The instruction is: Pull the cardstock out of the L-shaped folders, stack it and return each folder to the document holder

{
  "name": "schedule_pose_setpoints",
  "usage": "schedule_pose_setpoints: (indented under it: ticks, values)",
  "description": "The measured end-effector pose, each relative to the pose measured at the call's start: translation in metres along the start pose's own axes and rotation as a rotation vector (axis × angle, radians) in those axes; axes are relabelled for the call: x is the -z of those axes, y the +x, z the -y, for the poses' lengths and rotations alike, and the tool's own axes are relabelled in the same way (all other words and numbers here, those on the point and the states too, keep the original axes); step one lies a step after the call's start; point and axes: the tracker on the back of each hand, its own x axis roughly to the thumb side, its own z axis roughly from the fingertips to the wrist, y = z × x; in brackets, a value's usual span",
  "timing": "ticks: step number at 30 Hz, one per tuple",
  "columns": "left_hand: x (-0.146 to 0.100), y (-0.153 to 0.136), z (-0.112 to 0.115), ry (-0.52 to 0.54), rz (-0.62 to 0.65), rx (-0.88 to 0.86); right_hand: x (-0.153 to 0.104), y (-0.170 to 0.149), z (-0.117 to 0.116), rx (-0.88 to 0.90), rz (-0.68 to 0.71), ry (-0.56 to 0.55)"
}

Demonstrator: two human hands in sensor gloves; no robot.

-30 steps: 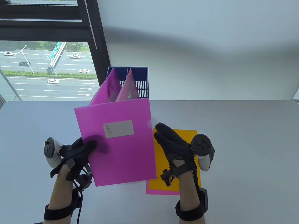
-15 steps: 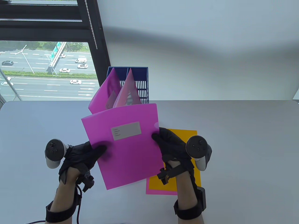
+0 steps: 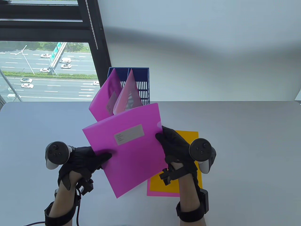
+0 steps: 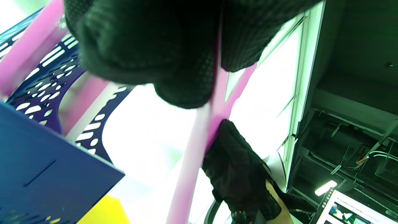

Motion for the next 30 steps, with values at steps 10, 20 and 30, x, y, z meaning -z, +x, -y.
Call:
schedule_pose_setpoints:
  ticks: [10, 20, 30]
  values:
    - [-0.031, 0.014, -0.04, 0.438, 0.021, -0.045, -0.002, -0.008, 0.008, 0.028, -0.03, -0.071]
    - [-0.058, 0.022, -0.061, 0.773, -0.011, -0.04, -0.001, -0.009, 0.004, 0.03, -0.045, -0.052]
    - [-0.07, 0.025, -0.066, 0.936, 0.012, -0.005, -0.001, -0.009, 0.002, 0.037, -0.058, -0.043]
